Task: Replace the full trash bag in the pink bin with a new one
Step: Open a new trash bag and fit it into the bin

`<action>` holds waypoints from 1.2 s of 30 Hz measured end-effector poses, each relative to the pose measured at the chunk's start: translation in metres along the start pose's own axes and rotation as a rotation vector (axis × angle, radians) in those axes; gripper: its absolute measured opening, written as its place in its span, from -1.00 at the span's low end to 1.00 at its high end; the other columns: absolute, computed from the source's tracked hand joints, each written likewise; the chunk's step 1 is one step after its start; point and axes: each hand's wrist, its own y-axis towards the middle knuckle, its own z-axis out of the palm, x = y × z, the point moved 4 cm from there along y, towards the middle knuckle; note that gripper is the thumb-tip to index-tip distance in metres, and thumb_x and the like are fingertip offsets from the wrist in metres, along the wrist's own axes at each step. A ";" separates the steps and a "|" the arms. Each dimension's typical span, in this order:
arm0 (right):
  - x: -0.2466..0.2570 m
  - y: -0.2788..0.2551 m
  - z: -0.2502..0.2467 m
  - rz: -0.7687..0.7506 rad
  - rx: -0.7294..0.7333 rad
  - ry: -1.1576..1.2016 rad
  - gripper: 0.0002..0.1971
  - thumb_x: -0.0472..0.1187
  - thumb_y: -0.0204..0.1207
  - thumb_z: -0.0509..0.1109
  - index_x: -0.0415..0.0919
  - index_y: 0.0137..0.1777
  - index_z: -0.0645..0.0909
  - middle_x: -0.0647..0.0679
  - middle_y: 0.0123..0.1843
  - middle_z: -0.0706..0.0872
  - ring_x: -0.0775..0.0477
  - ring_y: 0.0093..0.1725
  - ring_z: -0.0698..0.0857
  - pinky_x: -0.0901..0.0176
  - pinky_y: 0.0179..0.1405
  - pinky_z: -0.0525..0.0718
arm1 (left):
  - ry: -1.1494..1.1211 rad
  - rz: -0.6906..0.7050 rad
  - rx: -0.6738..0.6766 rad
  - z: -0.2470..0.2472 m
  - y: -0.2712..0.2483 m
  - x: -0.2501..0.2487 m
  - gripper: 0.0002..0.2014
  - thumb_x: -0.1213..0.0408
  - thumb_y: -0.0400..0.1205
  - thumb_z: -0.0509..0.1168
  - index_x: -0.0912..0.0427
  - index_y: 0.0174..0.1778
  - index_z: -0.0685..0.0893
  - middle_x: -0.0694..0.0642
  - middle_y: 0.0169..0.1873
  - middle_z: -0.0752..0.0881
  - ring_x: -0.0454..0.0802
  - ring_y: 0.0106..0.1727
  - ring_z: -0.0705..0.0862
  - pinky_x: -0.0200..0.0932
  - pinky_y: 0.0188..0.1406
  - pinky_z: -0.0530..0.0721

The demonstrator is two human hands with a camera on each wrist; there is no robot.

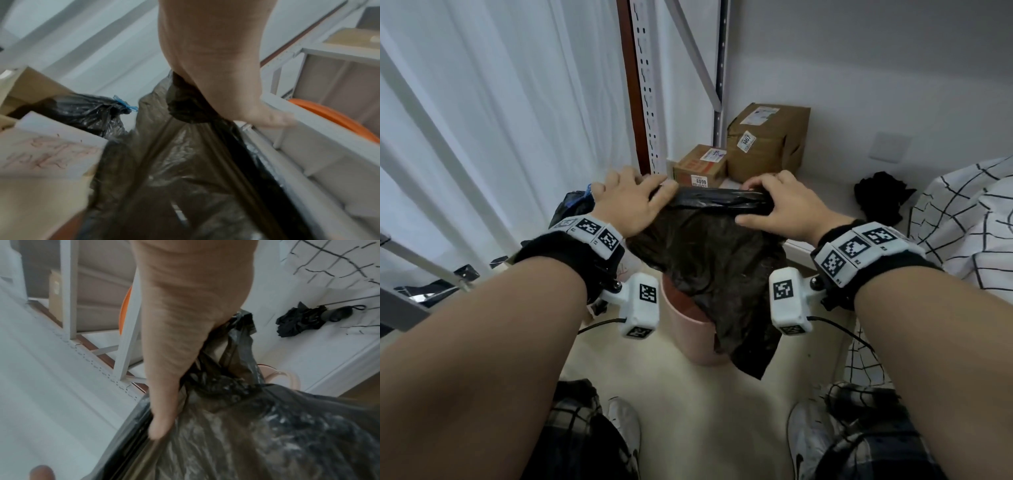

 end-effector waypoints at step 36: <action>0.001 0.026 0.033 -0.053 0.108 -0.429 -0.68 0.17 0.54 0.29 0.03 0.12 0.68 -0.10 0.19 0.67 -0.25 0.28 0.47 -0.17 0.31 0.29 | 0.262 0.101 0.083 0.023 0.006 0.022 -0.53 -0.23 0.63 0.04 -0.12 0.31 0.62 0.23 0.22 0.44 0.25 0.32 0.37 0.12 0.32 0.31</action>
